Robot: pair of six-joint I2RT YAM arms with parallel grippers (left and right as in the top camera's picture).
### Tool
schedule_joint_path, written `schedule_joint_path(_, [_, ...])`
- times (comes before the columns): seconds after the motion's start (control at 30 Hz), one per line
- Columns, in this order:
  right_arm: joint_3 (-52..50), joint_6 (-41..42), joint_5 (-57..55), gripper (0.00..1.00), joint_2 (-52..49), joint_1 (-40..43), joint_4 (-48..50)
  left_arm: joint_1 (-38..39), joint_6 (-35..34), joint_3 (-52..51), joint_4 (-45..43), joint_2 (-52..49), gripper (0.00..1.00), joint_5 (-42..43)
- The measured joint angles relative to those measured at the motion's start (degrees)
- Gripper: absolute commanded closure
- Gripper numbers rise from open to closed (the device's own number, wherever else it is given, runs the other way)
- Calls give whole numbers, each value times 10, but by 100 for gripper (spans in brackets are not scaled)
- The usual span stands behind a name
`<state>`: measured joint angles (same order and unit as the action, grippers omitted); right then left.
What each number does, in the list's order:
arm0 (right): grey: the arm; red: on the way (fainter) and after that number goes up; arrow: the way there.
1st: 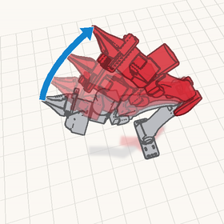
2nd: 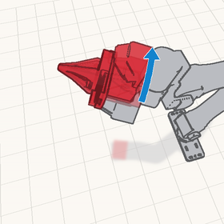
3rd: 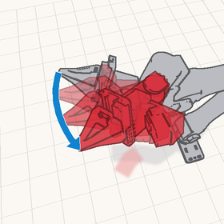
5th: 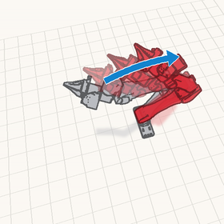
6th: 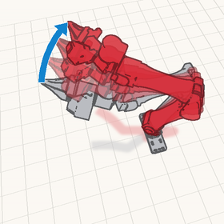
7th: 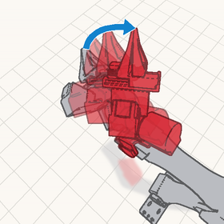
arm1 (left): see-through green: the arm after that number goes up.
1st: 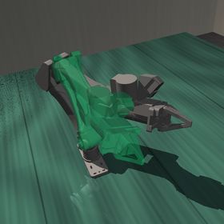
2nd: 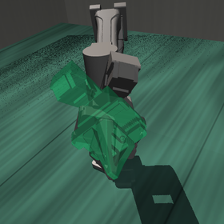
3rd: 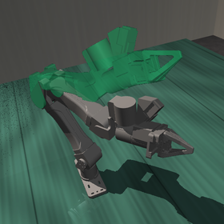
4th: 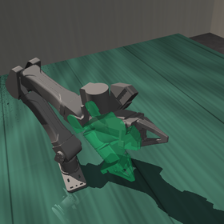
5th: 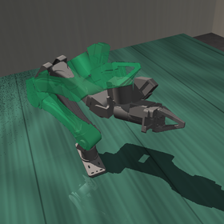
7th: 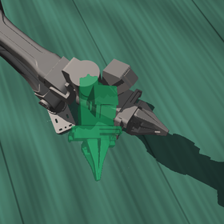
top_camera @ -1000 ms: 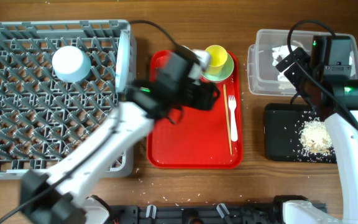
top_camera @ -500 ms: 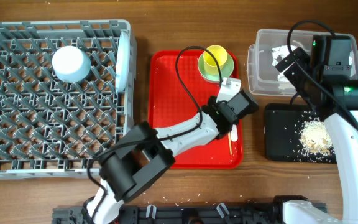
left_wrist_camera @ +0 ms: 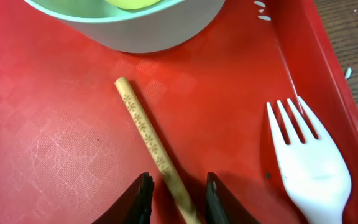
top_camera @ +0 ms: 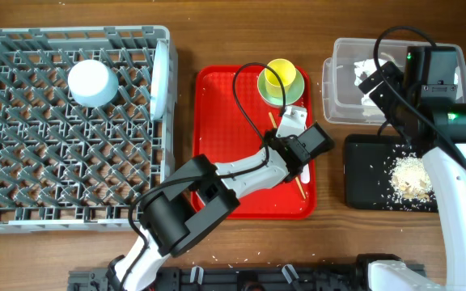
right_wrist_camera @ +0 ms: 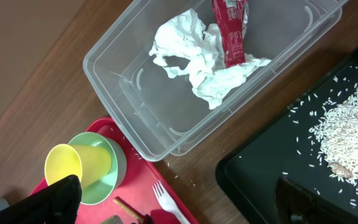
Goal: Sort waste into correct bins and load items into the dishwasher rack
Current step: 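Grasp the wooden chopstick on the red tray with the left gripper, then insert the chopstick upright into the dish rack with the left gripper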
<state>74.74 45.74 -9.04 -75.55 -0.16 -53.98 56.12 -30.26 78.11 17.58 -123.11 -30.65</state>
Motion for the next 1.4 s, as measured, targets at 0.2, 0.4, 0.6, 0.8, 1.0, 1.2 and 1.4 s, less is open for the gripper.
schedule_joint_path(0.2, [0, 0, 0, 0, 0, 0, 0, 0, -3, 7, -1, 3, 87, 66])
schedule_joint_path(0.4, [0, 0, 0, 0, 0, 0, 0, 0, -3, 7, 4, 5, 96, 78])
schedule_joint_path(0.6, [0, 0, 0, 0, 0, 0, 0, 0, -3, 6, 60, 24, 96, 94])
schedule_joint_path(0.8, [0, 0, 0, 0, 0, 0, 0, -13, 37, -6, 143, 207, 96, 128])
schedule_joint_path(1.0, [0, 0, 0, 0, 0, 0, 0, -211, 178, -6, 294, 403, 96, 251])
schedule_joint_path(1.2, [0, 0, 0, 0, 0, 0, 0, -525, 313, -6, 329, 451, 96, 460])
schedule_joint_path(1.4, [0, 0, 0, 0, 0, 0, 0, -668, 360, -6, 328, 443, 96, 582])
